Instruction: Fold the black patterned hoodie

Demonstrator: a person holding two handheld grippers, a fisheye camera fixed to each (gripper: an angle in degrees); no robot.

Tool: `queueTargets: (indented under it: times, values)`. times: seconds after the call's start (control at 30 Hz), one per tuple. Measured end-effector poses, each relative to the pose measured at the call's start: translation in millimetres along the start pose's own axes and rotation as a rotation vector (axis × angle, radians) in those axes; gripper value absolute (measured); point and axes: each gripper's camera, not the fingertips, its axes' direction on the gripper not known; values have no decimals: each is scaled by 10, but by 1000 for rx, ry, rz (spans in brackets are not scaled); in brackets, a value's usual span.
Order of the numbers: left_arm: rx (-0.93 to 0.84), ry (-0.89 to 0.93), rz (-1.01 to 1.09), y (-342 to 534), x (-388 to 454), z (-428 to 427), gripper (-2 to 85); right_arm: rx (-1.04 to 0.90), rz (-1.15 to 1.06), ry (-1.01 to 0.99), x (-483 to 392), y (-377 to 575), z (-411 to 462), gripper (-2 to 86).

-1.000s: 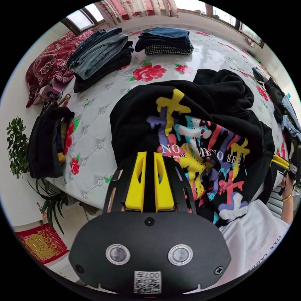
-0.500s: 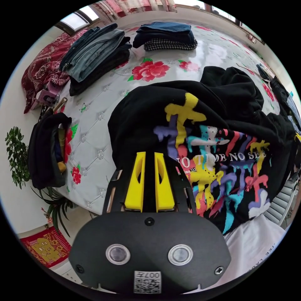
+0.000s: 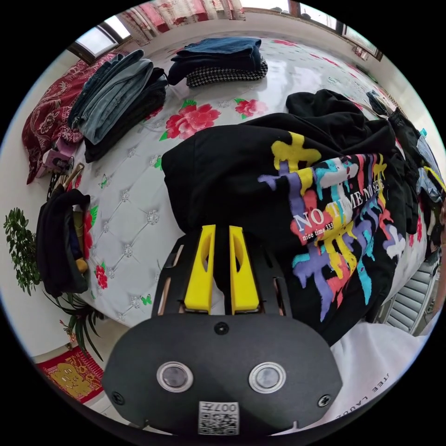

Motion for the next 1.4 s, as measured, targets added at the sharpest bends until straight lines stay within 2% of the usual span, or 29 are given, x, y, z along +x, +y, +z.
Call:
queueTargets:
  times: [0.07,0.17,0.3,0.37,0.47,0.6,0.7,0.83,0.87,0.93,1.03,1.13,1.2,1.27,1.4]
  values:
    - [-4,7,-6,88,-93,4,59,-56,-88,-247,-389,505,7,42]
    - [-20,13,-14,237,-262,-16,62,-178,-227,-461,-995,1152,55,59]
    - [-8,29,-86,587,-737,-145,71,-290,-345,-489,-1703,1757,138,67]
    - [-28,45,-124,763,-1002,-104,80,-185,-391,-348,-1967,2010,69,70]
    - [-65,90,-156,1025,-1367,33,100,-176,-453,-270,-2124,2023,48,71]
    - [-48,142,-109,1038,-1507,203,121,-246,-358,-317,-1956,1836,-32,71]
    - [-43,155,-51,820,-1499,323,121,-170,-247,-395,-1711,1843,-330,71]
    - [-54,248,-10,680,-1410,353,46,-138,-196,-425,-1569,1995,-622,75]
    - [-19,283,19,722,-1297,221,5,-137,-191,-413,-1550,2036,-667,75]
    - [91,312,126,846,-876,-164,-5,-140,-184,-402,-1526,2070,-718,75]
    - [118,377,233,928,-254,-414,-8,-132,-178,-403,-1534,2062,-767,76]
    - [101,276,360,1109,800,-458,-9,-156,-217,-418,-1658,1987,-719,75]
    - [97,179,397,1204,1167,-363,-9,-189,-256,-421,-1772,1963,-607,74]
    - [105,129,408,1254,1337,-345,-10,-253,-284,-427,-1891,1966,-381,72]
    - [80,127,405,1226,1429,-311,-10,-227,-269,-450,-1850,1895,-354,70]
